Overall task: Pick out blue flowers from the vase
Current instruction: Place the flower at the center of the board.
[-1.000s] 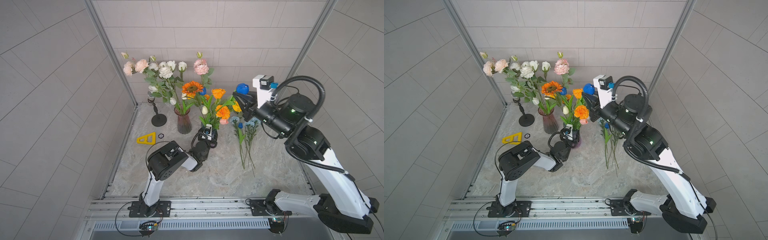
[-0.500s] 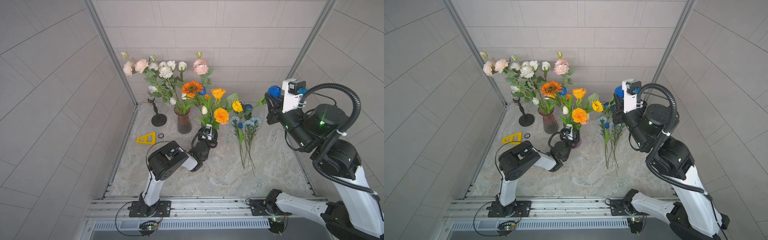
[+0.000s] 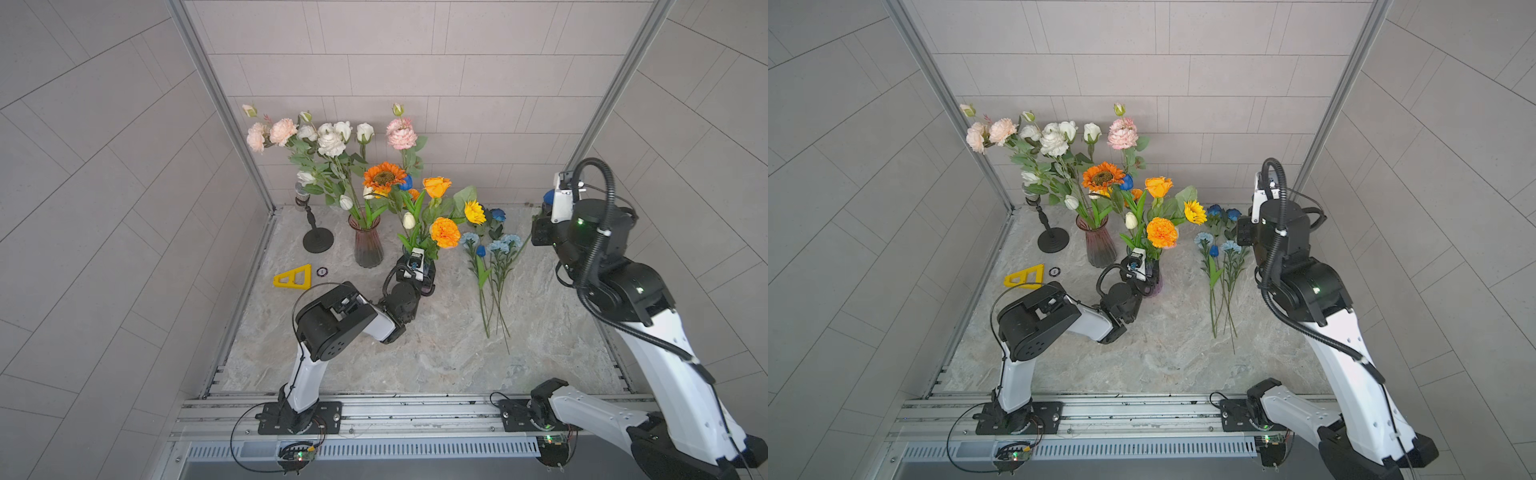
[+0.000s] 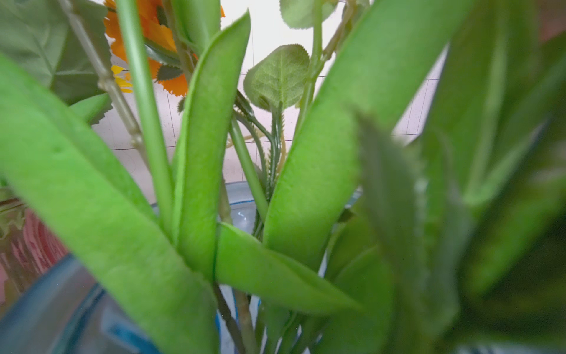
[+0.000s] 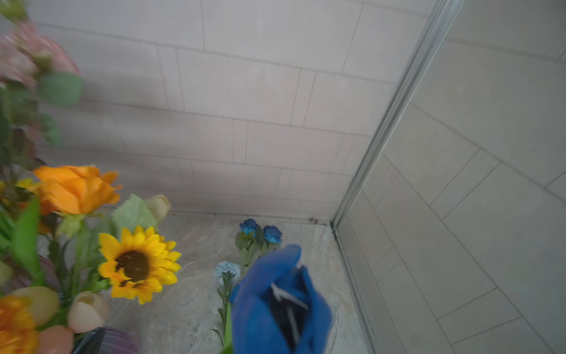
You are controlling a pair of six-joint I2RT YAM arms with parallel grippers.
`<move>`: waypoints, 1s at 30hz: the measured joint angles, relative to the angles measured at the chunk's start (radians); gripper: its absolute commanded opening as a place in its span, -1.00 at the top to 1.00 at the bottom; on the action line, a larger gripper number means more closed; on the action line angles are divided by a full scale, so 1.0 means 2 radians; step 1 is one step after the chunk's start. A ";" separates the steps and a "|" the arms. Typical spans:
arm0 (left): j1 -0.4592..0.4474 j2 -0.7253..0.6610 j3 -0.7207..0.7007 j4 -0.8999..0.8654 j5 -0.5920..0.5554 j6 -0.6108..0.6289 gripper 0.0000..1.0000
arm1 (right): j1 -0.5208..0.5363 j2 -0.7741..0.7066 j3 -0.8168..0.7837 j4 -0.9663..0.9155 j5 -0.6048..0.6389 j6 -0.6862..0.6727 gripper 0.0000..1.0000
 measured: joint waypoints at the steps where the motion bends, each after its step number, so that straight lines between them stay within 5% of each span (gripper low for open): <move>1: 0.000 0.000 0.000 0.000 0.000 0.000 0.13 | -0.017 0.013 -0.018 -0.001 -0.016 0.010 0.73; 12: 0.000 0.001 0.001 0.001 -0.001 0.000 0.05 | -0.091 0.120 -0.064 -0.008 -0.133 0.055 0.73; 30: -0.001 0.002 0.003 0.001 -0.005 0.001 -0.09 | -0.111 0.307 -0.048 0.036 -0.183 0.049 0.73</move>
